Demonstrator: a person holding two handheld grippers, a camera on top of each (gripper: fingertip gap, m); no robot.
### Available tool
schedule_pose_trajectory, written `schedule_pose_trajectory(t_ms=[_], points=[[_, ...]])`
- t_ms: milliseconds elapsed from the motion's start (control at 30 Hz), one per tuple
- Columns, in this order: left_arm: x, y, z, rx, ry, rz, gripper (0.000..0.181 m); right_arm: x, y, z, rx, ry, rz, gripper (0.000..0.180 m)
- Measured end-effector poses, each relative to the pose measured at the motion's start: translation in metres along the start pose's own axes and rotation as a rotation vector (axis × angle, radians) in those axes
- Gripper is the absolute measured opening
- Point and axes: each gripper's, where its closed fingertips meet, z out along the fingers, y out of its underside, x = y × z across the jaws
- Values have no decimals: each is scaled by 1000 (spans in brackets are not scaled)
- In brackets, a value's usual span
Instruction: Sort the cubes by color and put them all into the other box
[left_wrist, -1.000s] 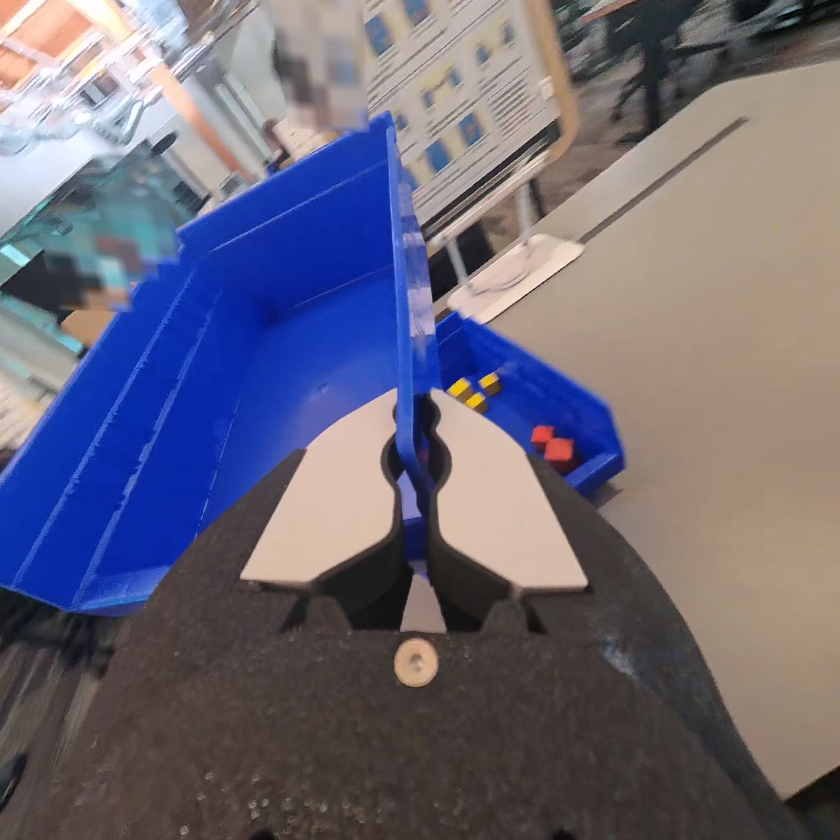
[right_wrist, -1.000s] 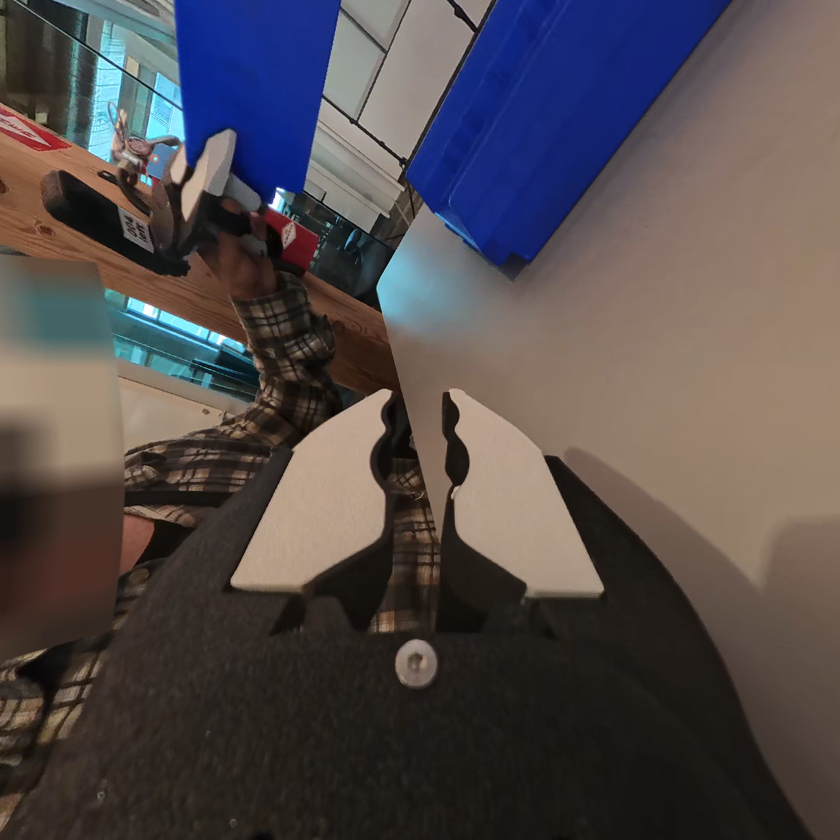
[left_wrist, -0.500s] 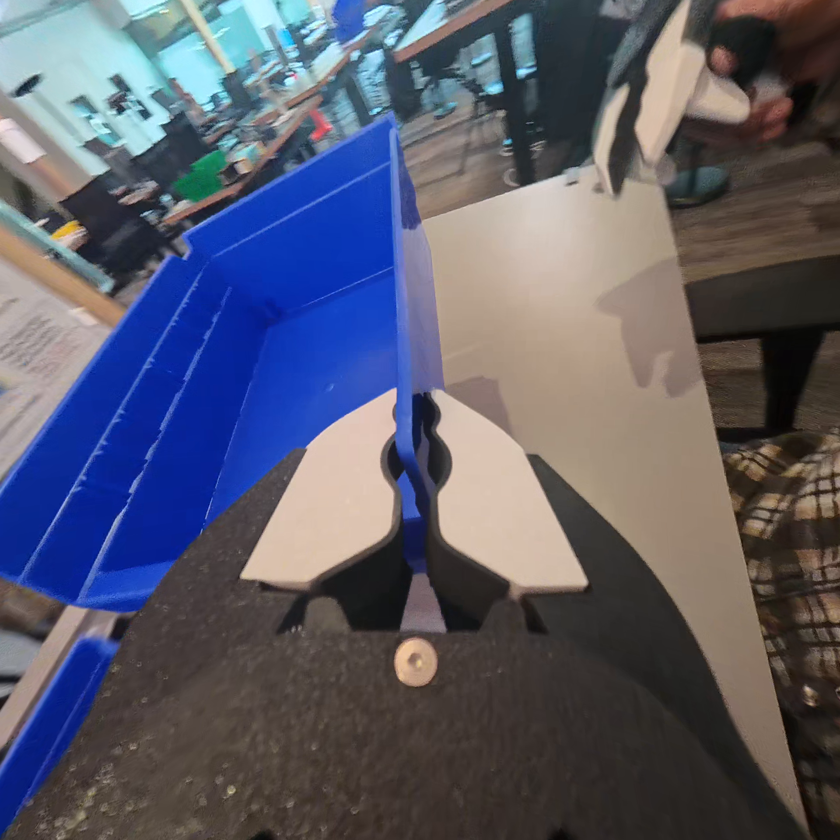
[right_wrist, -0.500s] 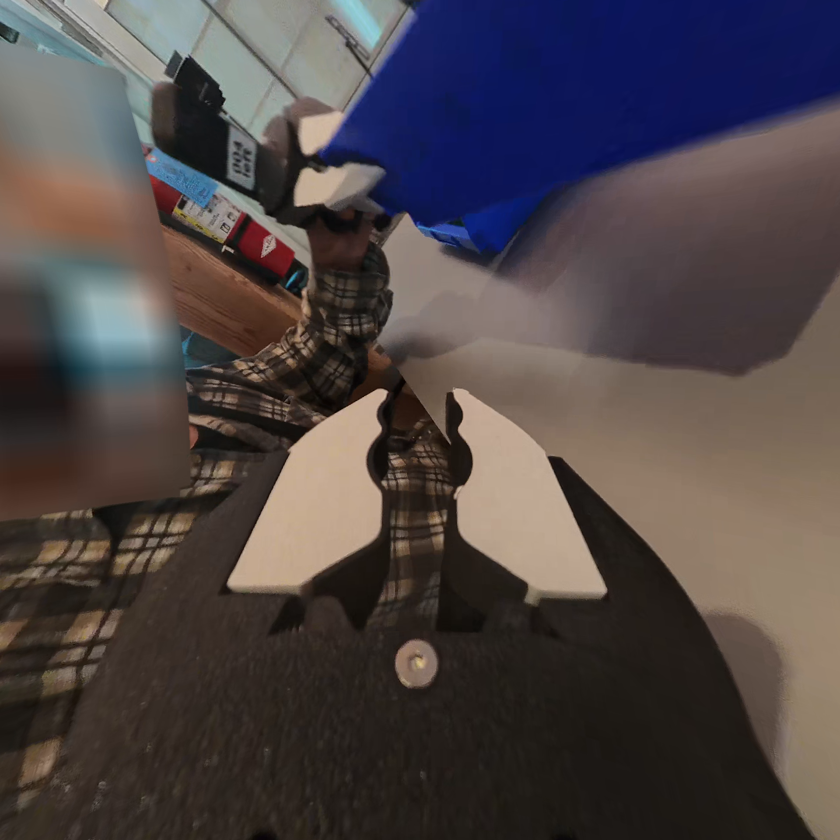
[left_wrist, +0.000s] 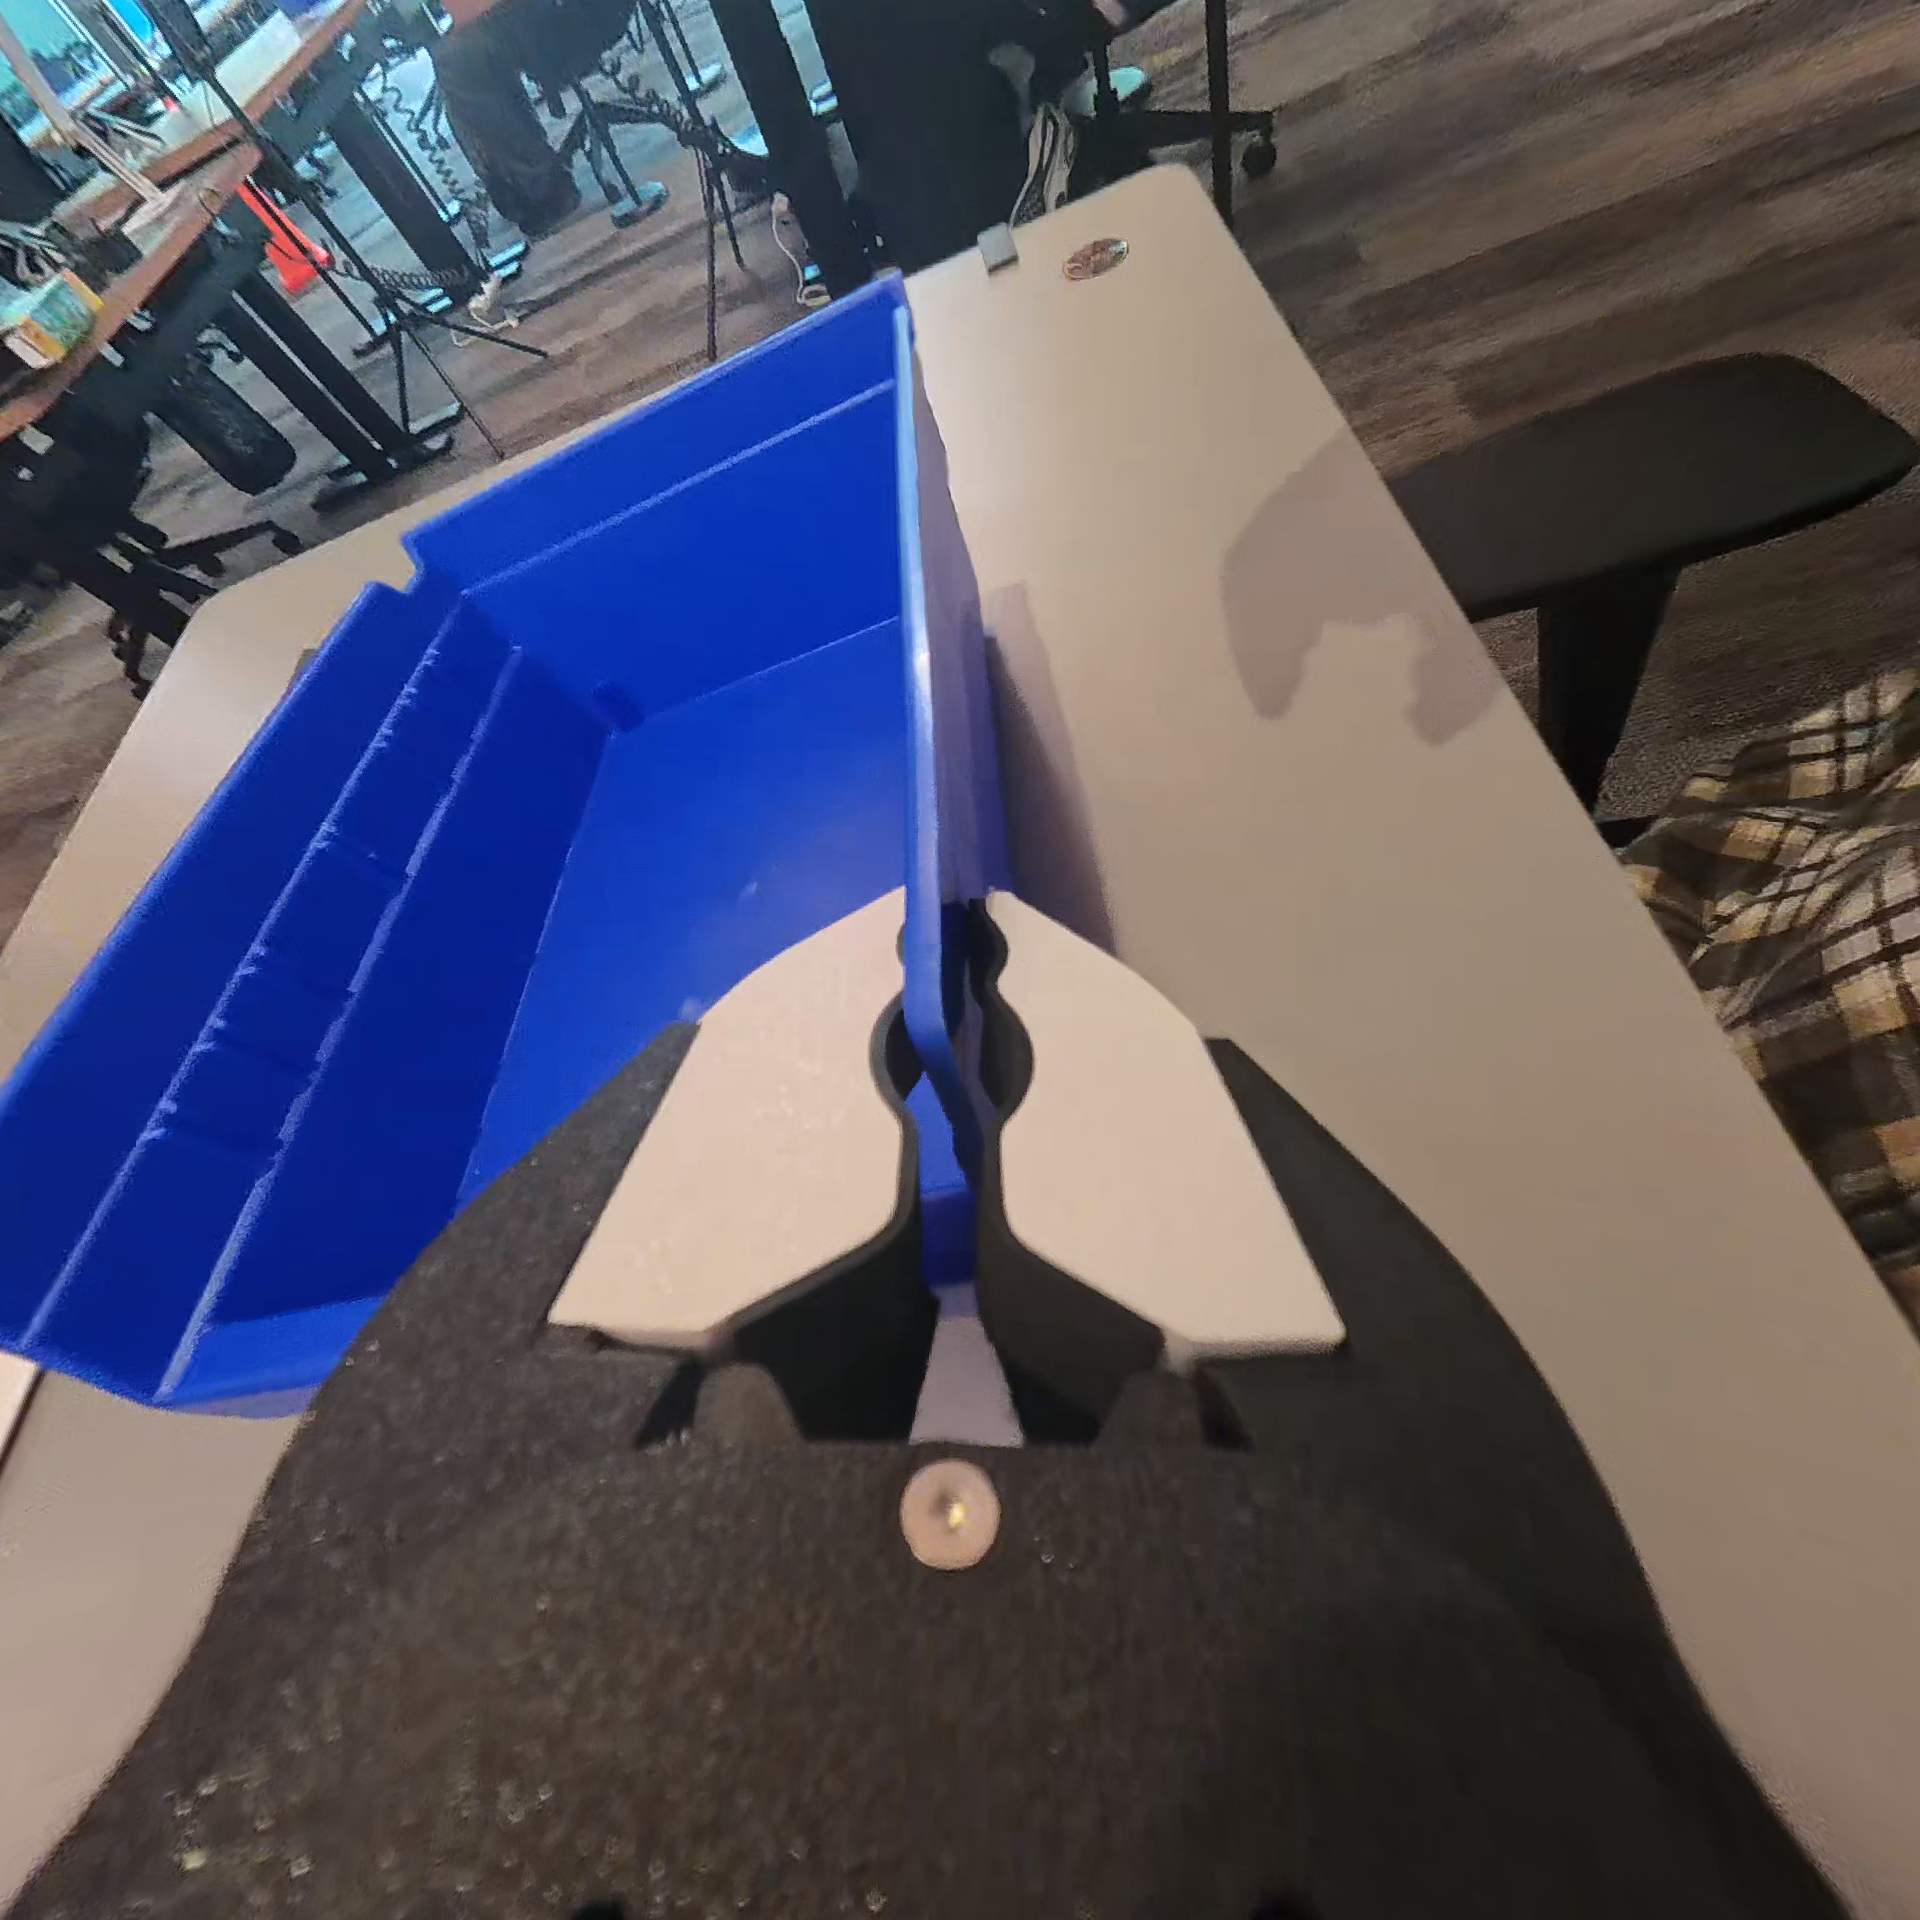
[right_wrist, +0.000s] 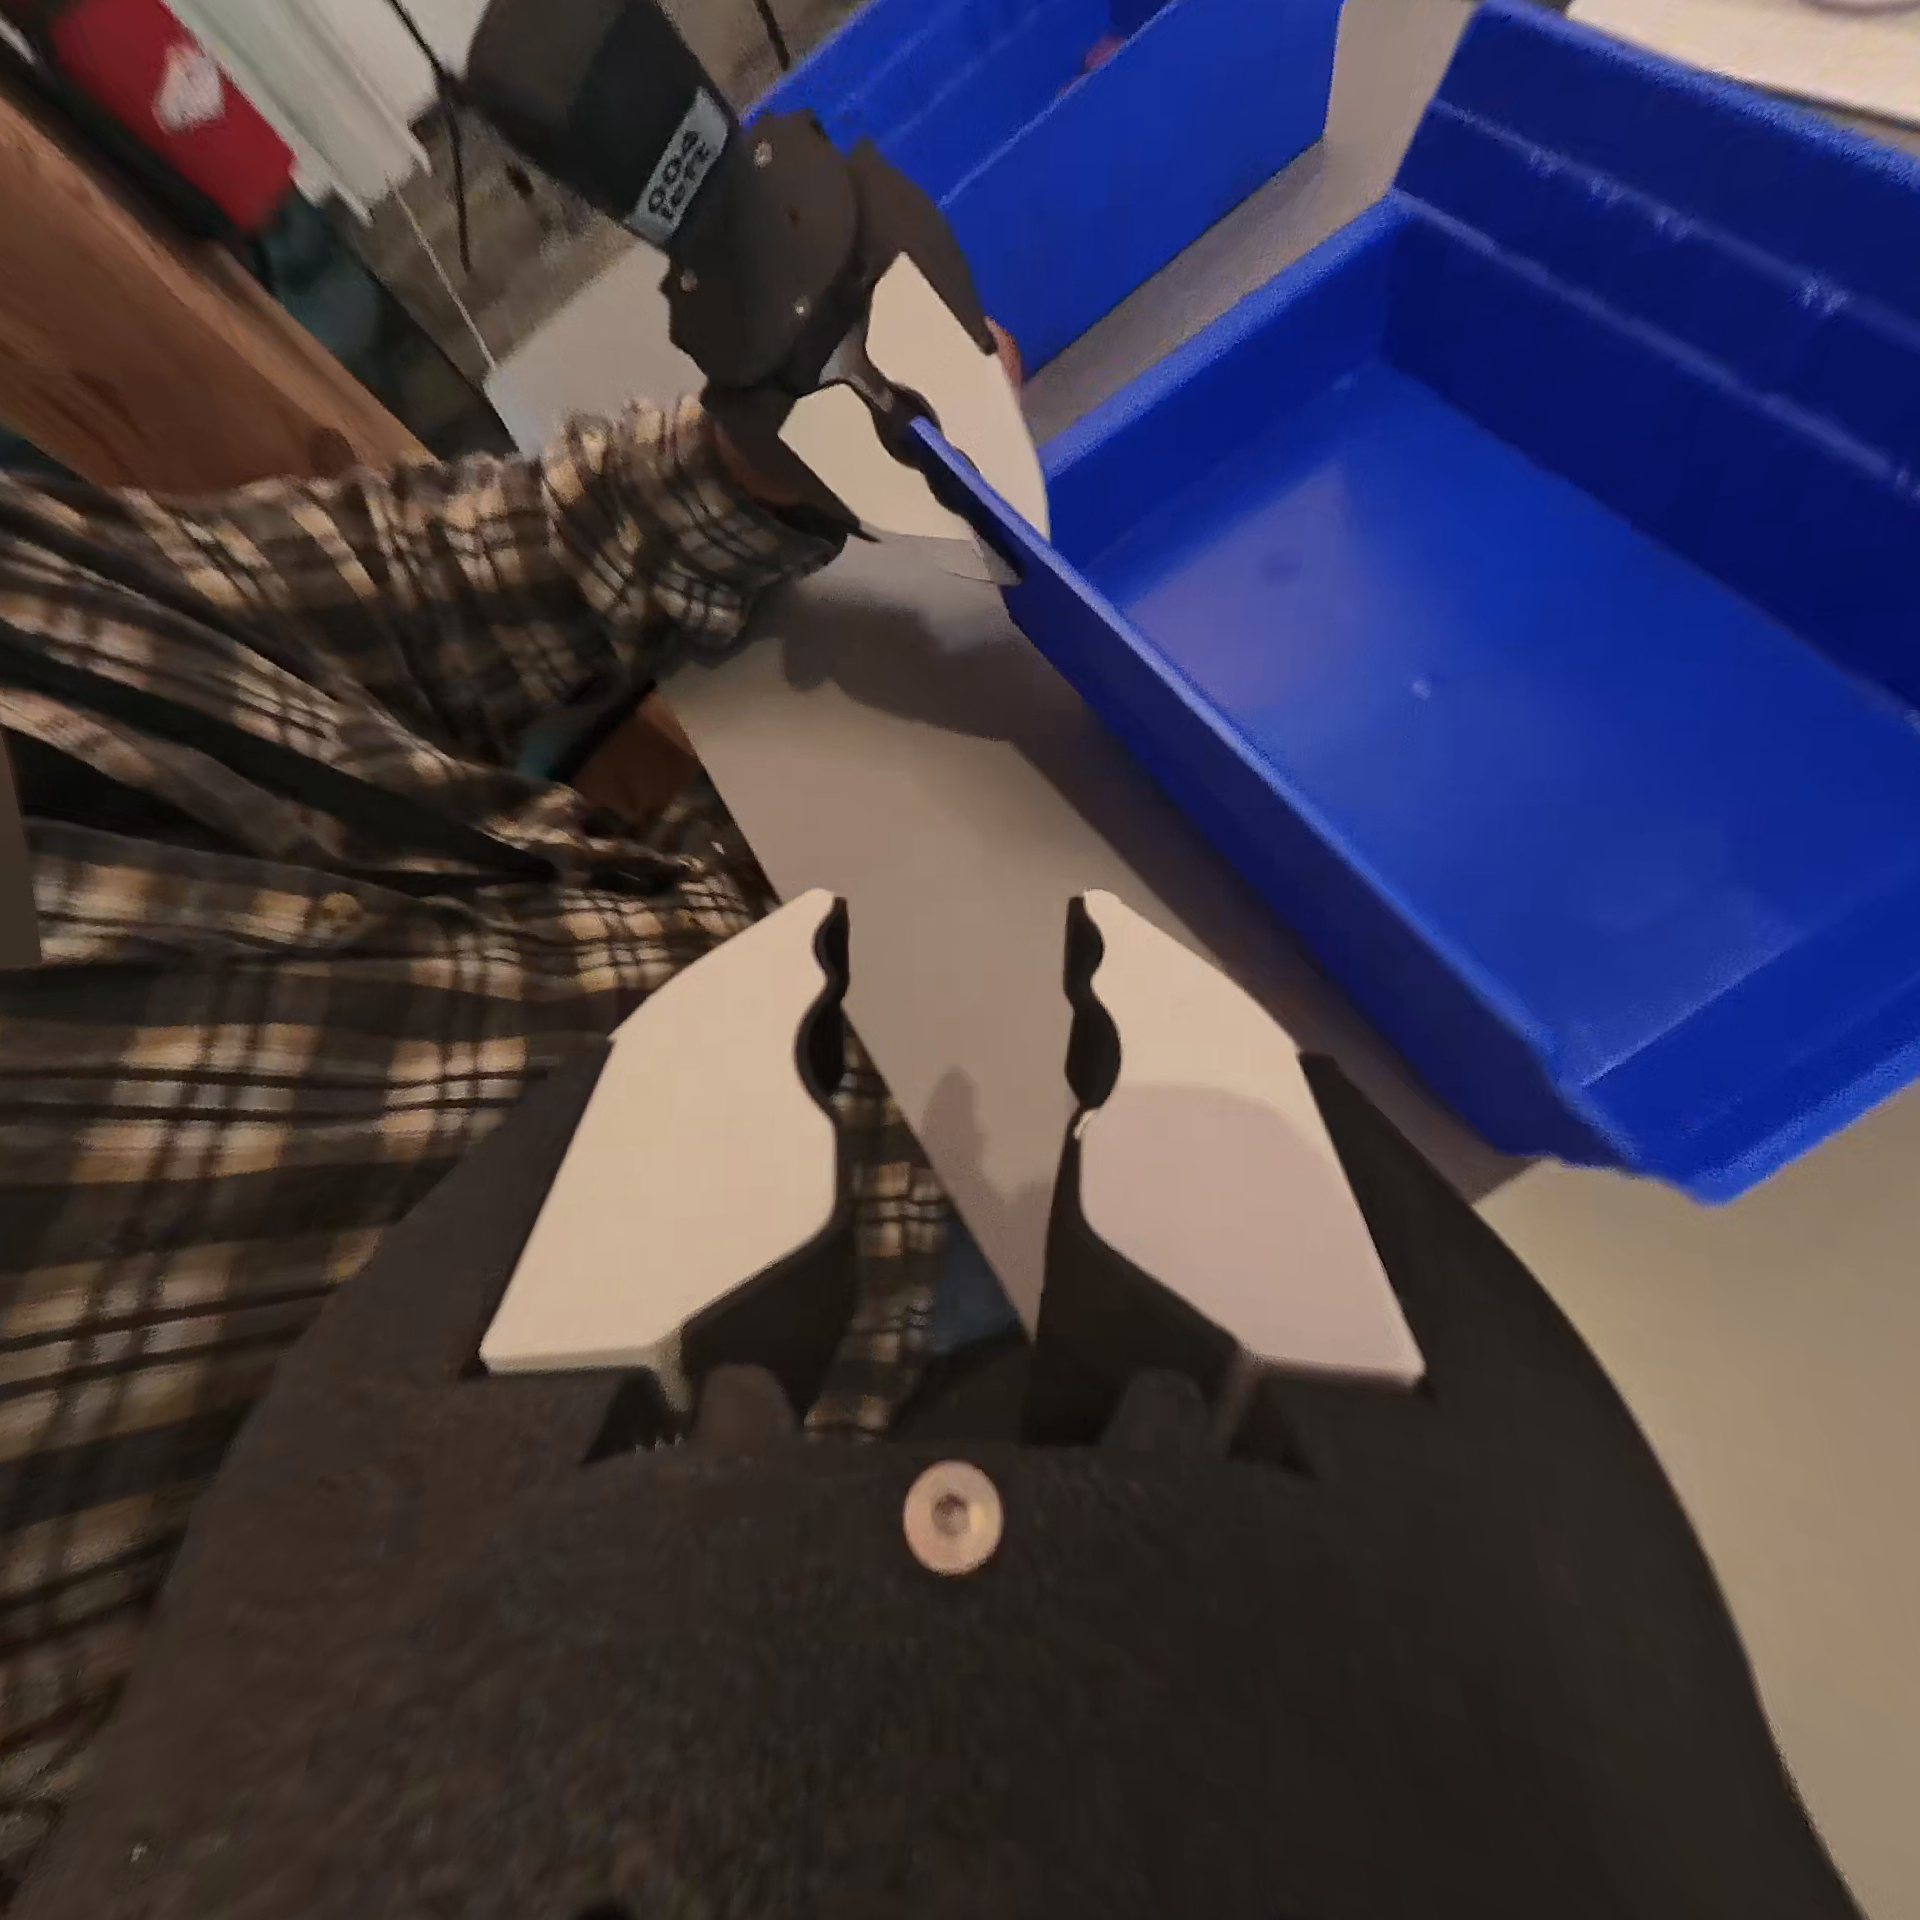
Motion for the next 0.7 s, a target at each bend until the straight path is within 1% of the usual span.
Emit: schedule_pose_trajectory(t_ms=[167,233,333,367,400,433,500,567,700], points=[[0,11,1,29,20,-88,6,15,-20,35,-169,59,-259,48],[0,9,-4,57,9,-121,8,18,-28,53,-236,62,-356,50],[-3,2,-18,84,-30,-199,29,21,-32,82,-358,43,-468,57],[-3,-1,-25,97,-43,-231,39,20,-34,92,-389,35,-501,58],[-3,-5,-36,116,-60,-259,48,19,-36,101,-413,21,-531,58],[-3,-10,-50,141,-82,-282,53,16,-37,111,-432,7,-556,58],[-5,-21,-82,184,-135,-313,58,11,-39,131,-476,-17,-591,57],[-11,-26,-117,187,-214,-334,62,7,-38,150,-538,-26,-629,56],[-24,-33,-182,197,-385,-369,61,5,-36,185,-649,-40,-671,53]])
